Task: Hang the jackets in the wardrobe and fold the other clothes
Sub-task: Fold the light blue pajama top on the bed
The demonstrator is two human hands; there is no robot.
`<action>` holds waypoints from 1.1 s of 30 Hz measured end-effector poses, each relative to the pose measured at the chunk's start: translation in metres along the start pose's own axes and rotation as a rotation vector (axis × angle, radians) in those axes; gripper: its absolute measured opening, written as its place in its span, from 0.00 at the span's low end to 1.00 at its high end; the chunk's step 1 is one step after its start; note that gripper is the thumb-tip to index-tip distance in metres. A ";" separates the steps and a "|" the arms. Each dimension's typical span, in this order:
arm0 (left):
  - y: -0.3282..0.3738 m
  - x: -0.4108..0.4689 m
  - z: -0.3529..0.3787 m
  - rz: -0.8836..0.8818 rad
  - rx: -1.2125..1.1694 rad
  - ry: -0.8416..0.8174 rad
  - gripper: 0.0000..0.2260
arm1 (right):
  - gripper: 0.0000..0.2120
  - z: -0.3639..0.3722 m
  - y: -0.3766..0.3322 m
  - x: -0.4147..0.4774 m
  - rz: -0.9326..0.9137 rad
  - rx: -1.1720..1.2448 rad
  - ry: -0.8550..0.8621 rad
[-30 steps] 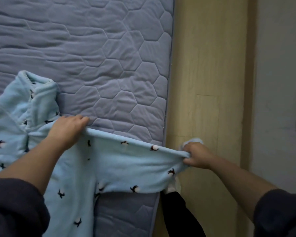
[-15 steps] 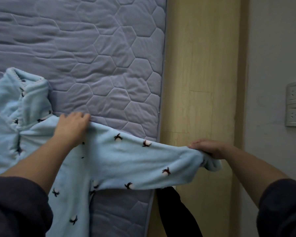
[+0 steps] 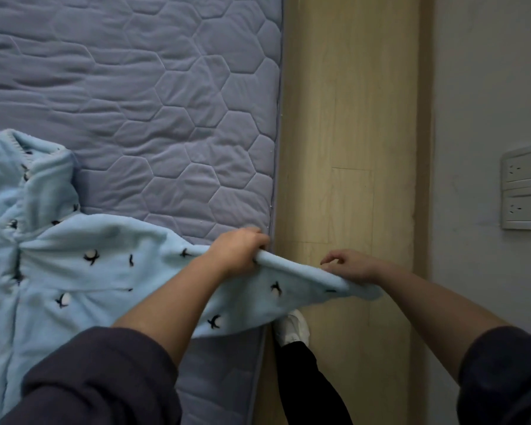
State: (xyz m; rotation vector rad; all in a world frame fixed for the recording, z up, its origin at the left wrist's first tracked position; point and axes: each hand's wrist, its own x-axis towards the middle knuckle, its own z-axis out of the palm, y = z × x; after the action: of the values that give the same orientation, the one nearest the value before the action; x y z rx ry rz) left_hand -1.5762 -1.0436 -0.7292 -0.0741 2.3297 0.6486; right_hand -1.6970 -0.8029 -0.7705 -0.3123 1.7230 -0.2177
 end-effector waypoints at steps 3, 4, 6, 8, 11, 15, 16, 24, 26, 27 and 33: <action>0.003 0.003 0.000 -0.002 0.046 -0.048 0.08 | 0.14 0.014 -0.002 -0.006 -0.105 -0.083 -0.079; 0.008 0.004 0.004 -0.002 0.072 -0.039 0.07 | 0.19 0.022 -0.004 -0.008 -0.142 -0.091 -0.068; 0.015 0.005 0.013 0.003 0.072 0.005 0.06 | 0.32 0.039 -0.016 -0.010 -0.245 -0.068 -0.008; 0.018 0.007 0.016 -0.003 0.013 0.043 0.08 | 0.33 0.053 -0.030 -0.003 -0.372 -0.028 0.064; 0.013 0.011 0.006 0.005 -0.004 0.080 0.10 | 0.07 0.055 -0.051 0.010 -0.400 0.065 0.177; -0.003 0.010 -0.014 -0.023 -0.100 0.029 0.08 | 0.09 0.020 -0.053 0.012 -0.342 0.142 0.298; -0.008 0.008 -0.017 -0.054 -0.076 -0.038 0.07 | 0.08 0.009 -0.048 0.010 -0.329 0.049 0.262; -0.033 0.011 -0.024 -0.110 0.018 -0.166 0.04 | 0.10 -0.034 -0.013 -0.003 -0.094 -0.269 -0.163; -0.035 0.009 -0.018 -0.120 -0.036 -0.141 0.04 | 0.09 -0.029 -0.008 -0.007 -0.156 -0.048 -0.060; -0.035 0.008 -0.014 -0.125 -0.046 -0.128 0.04 | 0.10 -0.026 -0.003 -0.009 -0.182 0.002 -0.047; -0.036 0.007 -0.001 -0.152 -0.032 -0.038 0.04 | 0.18 -0.026 0.034 -0.020 -0.009 -0.309 -0.316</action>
State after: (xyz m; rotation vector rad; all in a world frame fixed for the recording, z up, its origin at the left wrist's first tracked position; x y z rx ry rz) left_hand -1.5732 -1.0744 -0.7487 -0.2495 2.2518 0.6062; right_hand -1.7220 -0.7647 -0.7581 -0.5508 1.4383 0.0911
